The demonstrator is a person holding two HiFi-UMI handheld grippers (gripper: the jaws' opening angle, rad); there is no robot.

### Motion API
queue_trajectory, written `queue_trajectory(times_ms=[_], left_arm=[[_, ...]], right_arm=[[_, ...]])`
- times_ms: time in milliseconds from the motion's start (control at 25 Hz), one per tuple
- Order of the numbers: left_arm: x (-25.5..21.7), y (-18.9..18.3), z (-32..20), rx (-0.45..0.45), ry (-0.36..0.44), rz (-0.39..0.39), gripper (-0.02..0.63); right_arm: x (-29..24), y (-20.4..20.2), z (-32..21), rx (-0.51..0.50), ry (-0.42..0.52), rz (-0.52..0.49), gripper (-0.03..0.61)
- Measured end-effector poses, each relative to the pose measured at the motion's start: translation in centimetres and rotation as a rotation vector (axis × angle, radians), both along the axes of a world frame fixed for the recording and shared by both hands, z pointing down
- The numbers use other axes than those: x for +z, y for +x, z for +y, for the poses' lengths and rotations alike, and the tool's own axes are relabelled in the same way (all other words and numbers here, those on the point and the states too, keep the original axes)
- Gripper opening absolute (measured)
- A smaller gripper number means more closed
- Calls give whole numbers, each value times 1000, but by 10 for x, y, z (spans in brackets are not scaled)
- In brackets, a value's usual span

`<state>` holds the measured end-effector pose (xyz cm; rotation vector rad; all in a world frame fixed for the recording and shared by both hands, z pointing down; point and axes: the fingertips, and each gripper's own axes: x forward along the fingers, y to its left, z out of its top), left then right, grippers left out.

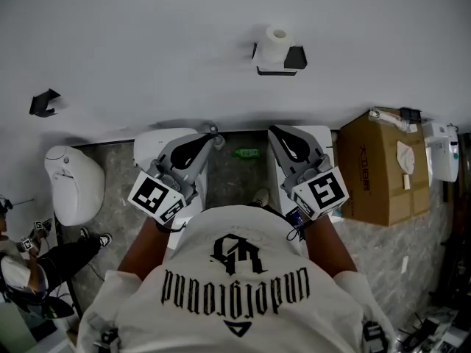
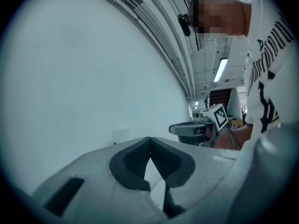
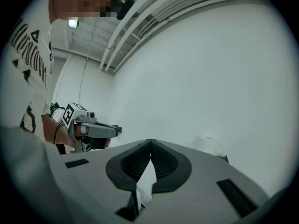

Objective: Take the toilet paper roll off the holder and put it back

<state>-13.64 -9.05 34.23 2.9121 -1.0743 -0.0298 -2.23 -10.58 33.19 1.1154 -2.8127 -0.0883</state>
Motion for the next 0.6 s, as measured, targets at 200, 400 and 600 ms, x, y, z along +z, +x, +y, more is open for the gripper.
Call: queue_trajectory(times_ms=[200,400,600], left_arm=[[1,-28,28,29,8,4,14],[3,-44,52,67,21,-1,14],[6,-48,66,97,10,18,14]], right_arm=[[-4,-27,32,32,11,2,14],[0,-43,62,64,5,15,14],[2,-47,84,95,-15,37,14]])
